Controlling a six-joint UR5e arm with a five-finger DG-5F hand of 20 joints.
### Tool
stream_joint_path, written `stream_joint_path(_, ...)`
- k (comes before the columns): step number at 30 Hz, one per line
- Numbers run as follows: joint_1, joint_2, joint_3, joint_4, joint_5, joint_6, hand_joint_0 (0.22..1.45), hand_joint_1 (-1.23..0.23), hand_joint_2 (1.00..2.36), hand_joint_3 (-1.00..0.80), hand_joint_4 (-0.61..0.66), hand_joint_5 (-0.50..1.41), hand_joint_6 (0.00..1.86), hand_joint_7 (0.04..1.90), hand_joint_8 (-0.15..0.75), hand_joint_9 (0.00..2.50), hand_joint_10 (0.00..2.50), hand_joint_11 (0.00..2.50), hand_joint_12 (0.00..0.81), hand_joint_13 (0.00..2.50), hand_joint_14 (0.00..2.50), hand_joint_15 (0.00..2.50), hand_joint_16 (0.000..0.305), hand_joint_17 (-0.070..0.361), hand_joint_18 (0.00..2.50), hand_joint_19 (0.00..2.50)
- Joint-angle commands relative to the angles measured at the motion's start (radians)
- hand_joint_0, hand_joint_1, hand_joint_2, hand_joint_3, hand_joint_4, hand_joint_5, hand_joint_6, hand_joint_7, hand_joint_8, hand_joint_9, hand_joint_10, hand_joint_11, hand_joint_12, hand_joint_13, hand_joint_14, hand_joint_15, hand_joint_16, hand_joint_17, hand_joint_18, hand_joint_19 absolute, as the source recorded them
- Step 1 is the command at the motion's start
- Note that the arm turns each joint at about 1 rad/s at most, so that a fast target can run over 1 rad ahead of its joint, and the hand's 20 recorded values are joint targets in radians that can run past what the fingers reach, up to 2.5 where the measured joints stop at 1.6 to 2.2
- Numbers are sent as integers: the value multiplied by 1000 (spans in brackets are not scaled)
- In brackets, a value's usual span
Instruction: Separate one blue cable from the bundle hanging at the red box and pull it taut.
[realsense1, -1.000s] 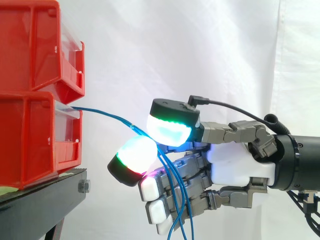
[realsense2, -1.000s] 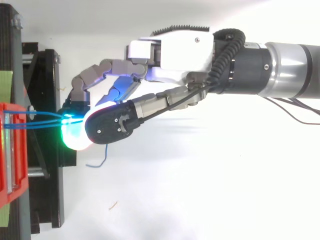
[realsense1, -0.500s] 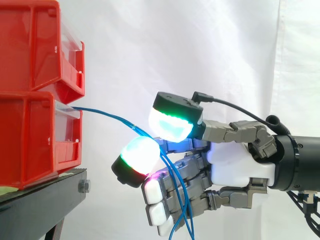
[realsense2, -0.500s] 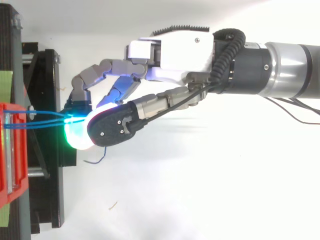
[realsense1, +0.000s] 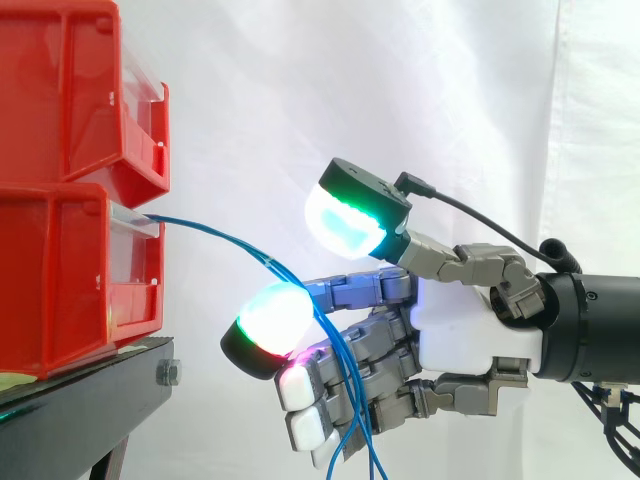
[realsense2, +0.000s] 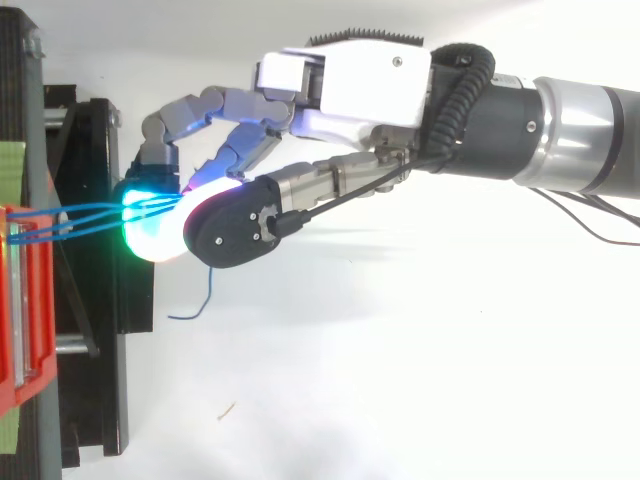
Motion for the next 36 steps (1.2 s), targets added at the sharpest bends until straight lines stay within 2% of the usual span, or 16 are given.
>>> stream_joint_path(1,6,0,1,-1,8,-7,460,-385,1000,-500,171,-181,620,1071,276,802,9,471,357,887,15,482,50,113,741,473)
stream_joint_path(9,11,-1,-1,-2,8,-7,459,-422,1000,-500,177,-195,610,1058,274,804,10,607,354,916,17,597,50,113,747,446)
stream_joint_path(11,14,0,-1,-1,8,-7,462,-436,1000,-500,182,-196,610,1058,274,834,13,762,358,942,20,690,49,111,745,487)
stream_joint_path(15,14,-1,-1,-2,8,-9,471,-455,1000,-500,179,-196,606,1058,277,840,12,890,367,954,21,797,46,105,768,549)
stream_joint_path(18,14,0,-1,-2,8,-7,478,-476,1000,-500,178,-195,606,1059,276,845,11,980,372,979,22,914,44,100,781,584)
stream_joint_path(20,14,0,1,-2,6,-7,481,-500,1000,-500,182,-195,606,1060,280,840,10,1065,374,1018,19,1104,42,95,820,670)
stream_joint_path(29,14,0,-1,1,6,-11,481,-539,1000,-500,192,-193,606,1056,297,810,6,1089,363,1126,3,1484,42,94,868,825)
stream_joint_path(31,15,0,-1,3,8,-17,482,-543,1000,-500,192,-193,606,1055,300,798,6,1085,357,1108,138,1554,41,92,914,944)
stream_joint_path(35,18,0,-1,3,9,-20,482,-547,1000,-500,195,-193,606,1056,304,779,5,1118,356,1029,579,1478,40,91,953,1054)
stream_joint_path(36,18,0,-1,3,9,-20,482,-548,1000,-500,193,-193,606,1051,299,780,5,1110,352,1023,595,1500,40,91,953,1063)
